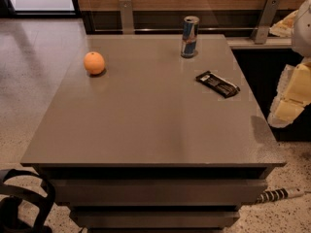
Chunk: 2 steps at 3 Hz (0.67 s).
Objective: Move rxbar chocolate near orange
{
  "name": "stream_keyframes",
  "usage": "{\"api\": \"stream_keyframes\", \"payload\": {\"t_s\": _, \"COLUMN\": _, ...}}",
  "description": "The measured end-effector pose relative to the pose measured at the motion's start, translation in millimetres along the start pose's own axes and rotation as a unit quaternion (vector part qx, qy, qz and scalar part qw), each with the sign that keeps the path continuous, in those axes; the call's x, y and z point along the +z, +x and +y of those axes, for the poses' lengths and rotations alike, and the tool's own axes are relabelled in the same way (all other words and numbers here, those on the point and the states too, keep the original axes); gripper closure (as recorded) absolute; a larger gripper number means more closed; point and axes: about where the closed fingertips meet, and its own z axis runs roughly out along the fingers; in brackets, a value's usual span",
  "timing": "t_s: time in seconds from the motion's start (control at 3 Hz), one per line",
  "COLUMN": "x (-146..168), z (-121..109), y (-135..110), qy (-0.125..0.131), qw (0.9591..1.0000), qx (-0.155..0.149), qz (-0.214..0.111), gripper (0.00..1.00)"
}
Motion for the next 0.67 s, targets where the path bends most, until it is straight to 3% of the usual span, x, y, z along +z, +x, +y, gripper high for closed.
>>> {"api": "stream_keyframes", "payload": {"t_s": 0.33, "x": 0, "z": 0, "y": 0, "qy": 0.000, "qw": 1.0000, "qx": 0.000, "qz": 0.000, "gripper": 0.00}}
{"api": "stream_keyframes", "payload": {"t_s": 0.67, "x": 6, "z": -13, "y": 8, "qy": 0.023, "qw": 0.9989, "qx": 0.031, "qz": -0.028, "gripper": 0.00}}
